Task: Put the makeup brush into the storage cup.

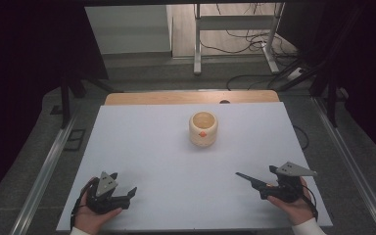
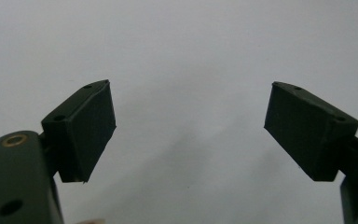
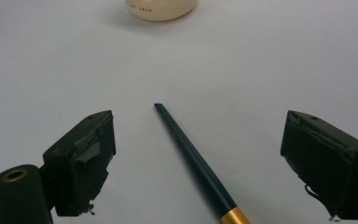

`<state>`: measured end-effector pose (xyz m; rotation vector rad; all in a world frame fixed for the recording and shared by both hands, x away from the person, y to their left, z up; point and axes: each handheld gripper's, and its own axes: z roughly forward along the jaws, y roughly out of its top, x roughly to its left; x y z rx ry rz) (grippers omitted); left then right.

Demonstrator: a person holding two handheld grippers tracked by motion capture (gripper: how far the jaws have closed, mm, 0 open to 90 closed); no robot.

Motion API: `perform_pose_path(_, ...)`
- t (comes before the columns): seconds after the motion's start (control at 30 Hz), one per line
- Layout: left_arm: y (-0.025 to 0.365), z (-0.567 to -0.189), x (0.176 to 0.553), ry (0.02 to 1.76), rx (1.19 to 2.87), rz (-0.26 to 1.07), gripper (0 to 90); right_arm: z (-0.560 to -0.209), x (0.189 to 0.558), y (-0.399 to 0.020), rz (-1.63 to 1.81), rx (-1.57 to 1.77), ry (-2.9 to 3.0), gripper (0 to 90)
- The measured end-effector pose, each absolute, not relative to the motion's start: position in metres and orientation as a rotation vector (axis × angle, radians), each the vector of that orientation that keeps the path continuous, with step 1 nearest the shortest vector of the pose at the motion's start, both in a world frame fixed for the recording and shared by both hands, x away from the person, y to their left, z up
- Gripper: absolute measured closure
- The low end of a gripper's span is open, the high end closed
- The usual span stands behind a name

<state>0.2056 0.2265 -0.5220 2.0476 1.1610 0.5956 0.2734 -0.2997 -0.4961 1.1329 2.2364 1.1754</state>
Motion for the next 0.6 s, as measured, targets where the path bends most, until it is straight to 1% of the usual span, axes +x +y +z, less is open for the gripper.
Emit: perform_pose_path(0.6, 0.2264, -0.5217, 0.2053, 1.162, 2.046, 0.597, 16.5, -0.4952, 0.2722, -0.2999, 1.17, 1.128, 2.244, 10.5)
